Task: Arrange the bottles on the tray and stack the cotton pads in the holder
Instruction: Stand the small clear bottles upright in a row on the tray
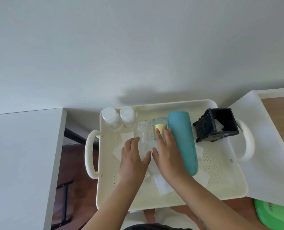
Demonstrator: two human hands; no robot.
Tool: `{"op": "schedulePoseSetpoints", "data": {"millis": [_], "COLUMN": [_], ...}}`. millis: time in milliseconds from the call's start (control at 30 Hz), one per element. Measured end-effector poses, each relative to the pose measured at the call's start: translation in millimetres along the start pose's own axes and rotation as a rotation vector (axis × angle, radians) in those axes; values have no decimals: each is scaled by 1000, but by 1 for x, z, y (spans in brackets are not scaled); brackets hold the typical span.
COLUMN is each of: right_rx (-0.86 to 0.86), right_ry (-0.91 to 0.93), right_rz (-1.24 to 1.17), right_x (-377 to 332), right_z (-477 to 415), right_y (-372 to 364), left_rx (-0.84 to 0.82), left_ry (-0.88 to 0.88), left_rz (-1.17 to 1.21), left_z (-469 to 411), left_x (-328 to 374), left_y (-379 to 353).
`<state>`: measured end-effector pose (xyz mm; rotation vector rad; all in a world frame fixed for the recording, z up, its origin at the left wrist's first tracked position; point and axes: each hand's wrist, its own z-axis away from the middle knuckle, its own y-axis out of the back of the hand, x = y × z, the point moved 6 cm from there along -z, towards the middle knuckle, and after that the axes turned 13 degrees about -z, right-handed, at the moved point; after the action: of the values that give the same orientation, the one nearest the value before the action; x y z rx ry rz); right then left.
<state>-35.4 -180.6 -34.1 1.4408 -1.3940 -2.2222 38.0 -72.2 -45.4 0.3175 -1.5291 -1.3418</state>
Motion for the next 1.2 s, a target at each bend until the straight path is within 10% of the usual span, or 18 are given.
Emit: {"op": "schedulePoseSetpoints", "data": {"millis": [733, 1200], "right_rx": [63, 87], "right_ry": [-55, 123], "right_rz": [-64, -140], "right_x": [0, -16], "right_z": [-8, -44], "right_y": [10, 63], "left_rx": [28, 144], "left_ry": [60, -334], "left_rz": [119, -247], "left_z": [3, -48], "left_x": [2, 61], "left_y": [11, 65]}}
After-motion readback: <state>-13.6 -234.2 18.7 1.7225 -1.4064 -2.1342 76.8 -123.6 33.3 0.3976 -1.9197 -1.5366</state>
